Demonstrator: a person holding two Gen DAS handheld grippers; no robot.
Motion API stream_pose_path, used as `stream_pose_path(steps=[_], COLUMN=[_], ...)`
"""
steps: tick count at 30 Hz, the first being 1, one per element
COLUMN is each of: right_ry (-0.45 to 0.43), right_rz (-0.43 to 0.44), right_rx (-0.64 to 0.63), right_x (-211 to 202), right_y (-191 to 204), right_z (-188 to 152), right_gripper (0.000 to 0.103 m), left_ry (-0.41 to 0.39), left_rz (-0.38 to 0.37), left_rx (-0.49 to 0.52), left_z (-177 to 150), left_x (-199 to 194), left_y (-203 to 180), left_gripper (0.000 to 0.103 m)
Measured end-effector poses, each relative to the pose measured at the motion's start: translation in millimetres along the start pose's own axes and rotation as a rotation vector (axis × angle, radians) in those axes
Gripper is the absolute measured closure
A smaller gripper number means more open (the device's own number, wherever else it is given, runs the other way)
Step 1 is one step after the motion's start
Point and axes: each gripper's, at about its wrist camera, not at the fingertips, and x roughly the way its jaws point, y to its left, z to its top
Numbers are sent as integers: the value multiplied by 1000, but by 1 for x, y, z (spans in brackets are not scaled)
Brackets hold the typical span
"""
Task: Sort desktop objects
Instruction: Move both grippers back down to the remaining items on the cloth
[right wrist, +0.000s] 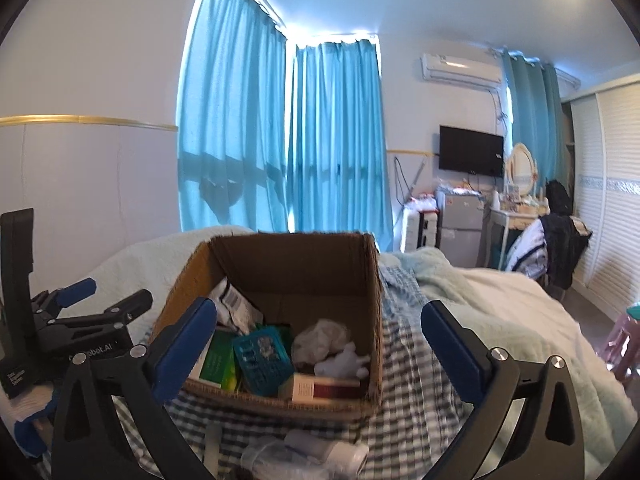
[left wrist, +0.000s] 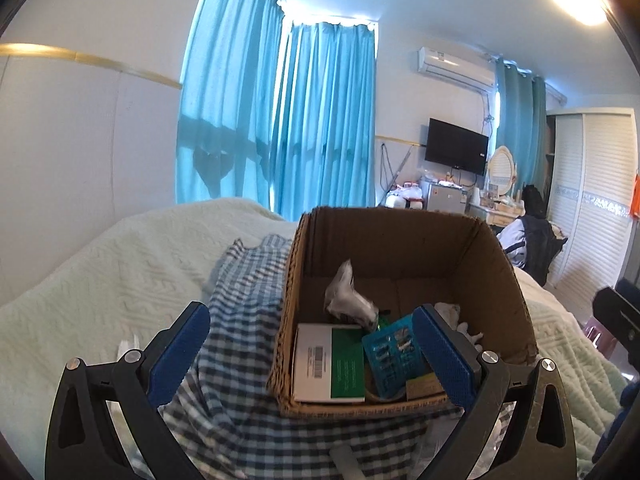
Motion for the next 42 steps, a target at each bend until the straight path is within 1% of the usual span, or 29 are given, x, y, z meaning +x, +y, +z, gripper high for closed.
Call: stream_pose_path(steps=[2, 5, 8, 9, 10, 11, 13, 14, 16, 18, 19, 21, 24, 27, 28, 29, 30, 31, 33, 36, 39, 42], right_ry=[5, 10, 7, 5, 3, 5, 15, 23, 56, 88, 96, 117, 178, 229, 249, 274, 308, 332, 376, 417, 453, 482], right_rz=[-19, -67, -107, -135, -165, -176, -175, -165, -119, -24, 5, 24, 68, 102, 109, 119, 132, 137, 145, 163, 170, 185], right_rx=[10, 29, 43, 44, 39, 31, 27, 31, 47, 70, 74, 58, 28, 29, 32, 37, 49, 56, 58, 56, 57, 41], right_x=[-6, -16, -26, -30, -34, -37, -41, -44, -46, -46, -47, -47, -41, -34, -31, -28, -23, -20, -14, -9, -6, -4], right_y=[0, -2, -4, -3, -3, -2, -1, -1, -1, 0, 1, 6, 15, 19, 20, 20, 19, 19, 20, 25, 29, 35], right_z=[-8, -17, -25, -28, -31, -34, -37, -40, -45, -53, -58, -67, -78, -85, -89, -93, -99, -102, -110, -117, -122, -127], right_gripper=[0, 0, 0, 0, 0, 0, 0, 0, 0, 0, 0, 0, 0, 1, 3, 8, 18, 25, 26, 26, 26, 26], left_ry=[17, 13, 19, 26, 40, 66, 130, 150, 171, 195, 208, 257, 314, 364, 378, 384, 393, 407, 447, 520, 549, 574], left_rz=[12, 36, 35, 33, 25, 10, -23, -30, -26, -30, -27, -33, -29, -24, -22, -21, -19, -21, -31, -65, -80, -86], left_rx=[-2, 3, 26, 35, 47, 59, 71, 69, 66, 71, 71, 79, 102, 119, 123, 128, 139, 147, 160, 154, 137, 151], left_z=[-5, -12, -19, -21, -24, -26, -30, -33, -39, -45, -48, -55, -68, -80, -84, -87, -90, -92, -98, -108, -113, -119], left_x=[-1, -9, -17, -19, -21, -21, -18, -19, -22, -26, -27, -26, -23, -20, -19, -18, -17, -14, -8, 1, 3, 7], left_y=[2, 6, 6, 5, 4, 3, 1, 0, -1, -3, -4, -7, -13, -16, -17, -17, -18, -19, -21, -18, -15, -18], left_gripper=[0, 0, 0, 0, 0, 0, 0, 0, 0, 0, 0, 0, 0, 0, 0, 0, 0, 1, 2, 7, 7, 7])
